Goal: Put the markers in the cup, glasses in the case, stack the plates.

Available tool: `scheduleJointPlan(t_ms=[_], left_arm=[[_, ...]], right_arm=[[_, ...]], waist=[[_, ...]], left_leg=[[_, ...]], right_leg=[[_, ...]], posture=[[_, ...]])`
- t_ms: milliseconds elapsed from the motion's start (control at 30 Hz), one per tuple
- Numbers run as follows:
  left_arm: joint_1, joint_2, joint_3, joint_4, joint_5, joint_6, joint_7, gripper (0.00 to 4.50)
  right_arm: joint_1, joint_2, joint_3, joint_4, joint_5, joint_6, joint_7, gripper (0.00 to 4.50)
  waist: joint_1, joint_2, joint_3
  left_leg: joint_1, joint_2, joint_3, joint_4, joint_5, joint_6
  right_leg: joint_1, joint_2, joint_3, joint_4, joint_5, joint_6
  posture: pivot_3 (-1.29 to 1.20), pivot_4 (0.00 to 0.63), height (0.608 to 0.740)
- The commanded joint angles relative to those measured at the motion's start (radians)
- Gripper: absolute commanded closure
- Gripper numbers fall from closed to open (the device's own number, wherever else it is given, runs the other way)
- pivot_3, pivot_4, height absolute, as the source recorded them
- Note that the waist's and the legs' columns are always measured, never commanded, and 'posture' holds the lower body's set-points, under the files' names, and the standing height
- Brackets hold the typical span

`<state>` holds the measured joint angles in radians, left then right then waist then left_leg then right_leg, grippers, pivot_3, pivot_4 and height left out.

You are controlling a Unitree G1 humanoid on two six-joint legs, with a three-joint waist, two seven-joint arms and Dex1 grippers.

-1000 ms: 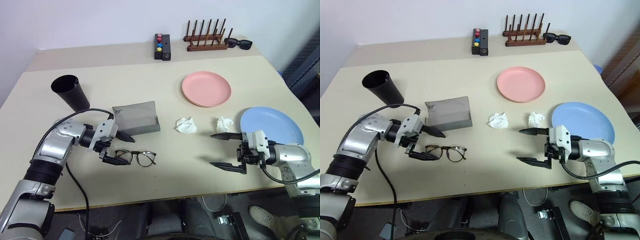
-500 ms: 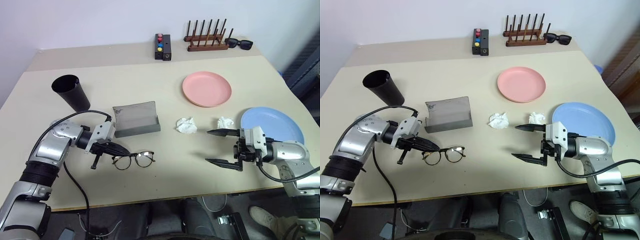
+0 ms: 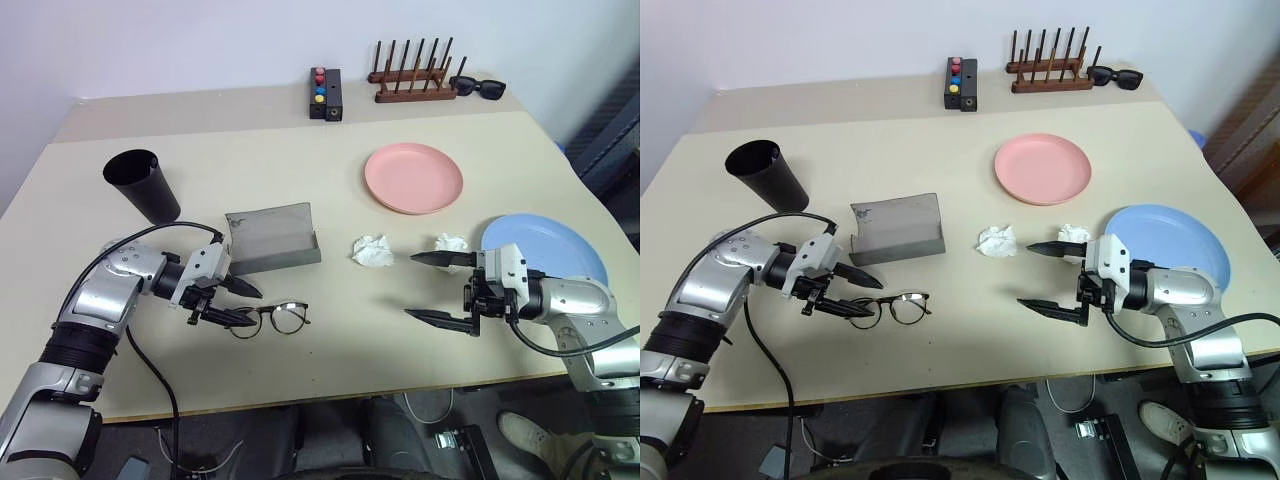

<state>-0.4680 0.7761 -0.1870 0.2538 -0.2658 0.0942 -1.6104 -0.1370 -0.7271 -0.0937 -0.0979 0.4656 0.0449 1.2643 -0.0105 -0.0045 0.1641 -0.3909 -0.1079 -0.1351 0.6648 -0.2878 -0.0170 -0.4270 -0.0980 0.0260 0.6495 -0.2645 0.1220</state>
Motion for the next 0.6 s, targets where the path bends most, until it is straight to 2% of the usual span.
scheduleJointPlan(t_ms=[33,333,433,567,600], left_arm=[[-0.002,0.007,-0.010,-0.018,0.000,-0.008,-0.004,1.89],[-0.002,-0.016,-0.042,-0.038,0.009,-0.003,0.002,1.89],[-0.004,-0.026,-0.043,-0.040,0.014,0.004,0.006,2.65],[0.002,-0.032,-0.037,-0.043,0.019,0.008,0.011,4.47],[0.003,-0.032,-0.037,-0.042,0.017,0.008,0.012,4.47]], right_arm=[[-0.015,-0.004,-0.008,-0.050,0.016,0.002,-0.008,0.00],[-0.011,-0.009,-0.014,-0.067,0.018,0.014,-0.018,0.00],[-0.013,-0.008,-0.014,-0.070,0.018,0.018,-0.023,0.00],[-0.012,-0.008,-0.013,-0.076,0.016,0.021,-0.029,0.00],[-0.011,-0.008,-0.013,-0.077,0.016,0.022,-0.030,0.00]], waist=[[0.000,0.000,0.000],[0.000,0.000,0.000],[0.000,0.000,0.000],[0.001,0.001,0.000],[0.003,0.002,-0.001]], left_leg=[[0.000,0.000,0.000,0.000,0.000,0.000],[0.000,0.000,0.000,0.000,0.000,0.000],[0.000,0.000,0.000,0.000,0.000,0.000],[0.000,0.000,0.000,0.000,0.000,0.000],[0.000,0.000,0.000,0.000,0.000,0.000]], right_leg=[[0.000,0.000,0.000,0.000,0.000,0.000],[0.000,0.000,0.000,0.000,0.000,0.000],[0.000,0.000,0.000,0.000,0.000,0.000],[0.000,0.000,0.000,0.000,0.000,0.000],[0.001,0.000,0.000,0.000,0.000,0.000]], posture=[[0.00,0.150,0.740],[0.00,0.150,0.740],[0.00,0.150,0.740],[0.00,0.150,0.740],[0.00,0.150,0.740]])
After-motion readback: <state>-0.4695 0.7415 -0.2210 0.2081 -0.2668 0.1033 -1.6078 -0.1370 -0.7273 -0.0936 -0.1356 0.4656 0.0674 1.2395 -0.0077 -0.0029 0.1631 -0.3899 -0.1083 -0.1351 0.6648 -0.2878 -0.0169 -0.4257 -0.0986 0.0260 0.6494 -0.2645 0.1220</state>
